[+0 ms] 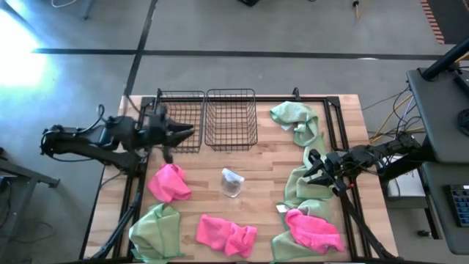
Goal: Sort microfiber towel by color & place in baskets
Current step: Put the top pink microfiber towel into the left black wire basket
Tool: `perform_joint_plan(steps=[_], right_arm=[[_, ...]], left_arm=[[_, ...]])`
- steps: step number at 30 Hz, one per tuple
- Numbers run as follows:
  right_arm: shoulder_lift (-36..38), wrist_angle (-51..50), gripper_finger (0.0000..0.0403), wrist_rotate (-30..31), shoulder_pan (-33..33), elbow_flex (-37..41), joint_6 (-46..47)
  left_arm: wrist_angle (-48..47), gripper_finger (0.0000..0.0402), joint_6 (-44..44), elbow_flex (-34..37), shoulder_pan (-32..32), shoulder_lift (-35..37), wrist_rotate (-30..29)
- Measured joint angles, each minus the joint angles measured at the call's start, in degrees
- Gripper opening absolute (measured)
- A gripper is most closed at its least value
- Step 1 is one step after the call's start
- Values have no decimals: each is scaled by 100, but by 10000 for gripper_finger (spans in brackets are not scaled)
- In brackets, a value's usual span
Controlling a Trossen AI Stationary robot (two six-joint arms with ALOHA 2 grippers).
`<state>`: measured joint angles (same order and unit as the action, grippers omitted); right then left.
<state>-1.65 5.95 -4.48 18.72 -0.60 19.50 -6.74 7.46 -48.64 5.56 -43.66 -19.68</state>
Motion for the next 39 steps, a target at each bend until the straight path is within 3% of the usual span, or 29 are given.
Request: perform_joint_plan(steps=[6, 13, 20, 23, 32, 39], right_arm=[[2, 16, 123, 11, 0, 0, 1], [2, 57, 123, 60, 0, 0, 182], [0, 166, 123, 65, -1, 0, 2410], [2, 230, 123, 62, -2, 0, 2865], [0, 267, 123, 784, -2, 0, 3330], [0, 308, 123, 764, 0, 0, 3762]], left_arm=[[-835, 80, 77, -1019, -4, -875, -227], [-1026, 80, 11, -1719, 2, -1637, 315], [-2040, 80, -92, -2421, 2, -2135, 328], [-2564, 80, -63, -2678, 2, -2233, 329], [-2714, 80, 130, -2680, 2, -2038, 321], [-2743, 80, 187, -2544, 2, -2004, 321]])
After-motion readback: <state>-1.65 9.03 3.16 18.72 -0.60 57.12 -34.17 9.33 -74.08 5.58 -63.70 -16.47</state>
